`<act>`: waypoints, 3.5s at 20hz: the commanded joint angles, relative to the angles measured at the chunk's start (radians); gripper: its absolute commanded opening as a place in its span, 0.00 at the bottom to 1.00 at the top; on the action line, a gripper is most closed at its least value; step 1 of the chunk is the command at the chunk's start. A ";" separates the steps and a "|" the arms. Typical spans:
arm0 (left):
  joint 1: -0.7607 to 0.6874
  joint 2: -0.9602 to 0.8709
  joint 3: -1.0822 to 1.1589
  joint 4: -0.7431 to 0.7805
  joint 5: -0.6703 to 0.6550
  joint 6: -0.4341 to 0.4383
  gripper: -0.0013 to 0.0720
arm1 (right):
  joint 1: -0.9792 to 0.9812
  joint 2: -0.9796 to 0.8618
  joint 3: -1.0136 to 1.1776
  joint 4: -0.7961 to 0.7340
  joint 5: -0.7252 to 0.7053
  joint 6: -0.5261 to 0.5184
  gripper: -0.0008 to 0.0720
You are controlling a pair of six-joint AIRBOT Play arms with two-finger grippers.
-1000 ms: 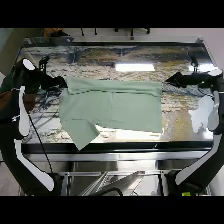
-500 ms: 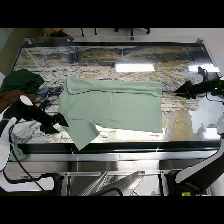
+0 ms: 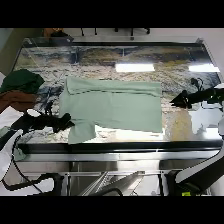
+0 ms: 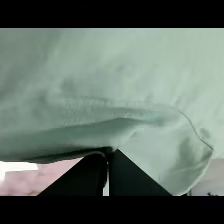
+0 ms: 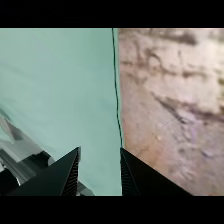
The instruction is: Fold the shirts.
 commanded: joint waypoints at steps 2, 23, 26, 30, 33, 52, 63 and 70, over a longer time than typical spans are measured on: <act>-0.005 0.005 0.061 -0.040 -0.140 0.066 0.05 | -0.027 0.069 -0.154 -0.069 -0.005 -0.006 0.39; 0.168 0.340 -0.119 0.026 -0.446 0.073 0.05 | 0.061 0.344 -0.671 -0.142 -0.276 -0.033 0.05; 0.188 0.465 -0.119 0.138 -0.526 0.011 0.04 | 0.061 0.462 -0.680 -0.310 -0.226 0.116 0.05; 0.164 0.591 -0.119 0.144 -0.539 -0.019 0.04 | 0.061 0.652 -0.704 -0.348 -0.173 0.166 0.05; 0.114 0.592 -0.107 0.140 -0.470 -0.025 0.04 | 0.061 0.723 -0.703 -0.299 -0.245 0.121 0.05; -0.009 -0.332 0.686 0.134 -0.267 0.019 0.98 | 0.290 0.106 -0.248 0.190 -0.676 -0.306 0.33; -0.030 -0.345 0.889 0.132 -0.432 -0.031 0.98 | 0.222 0.024 -0.151 0.049 -0.464 -0.169 0.73; -0.129 -0.346 0.910 0.133 -0.358 -0.051 0.98 | 0.260 -0.037 -0.148 0.174 -0.440 -0.236 0.19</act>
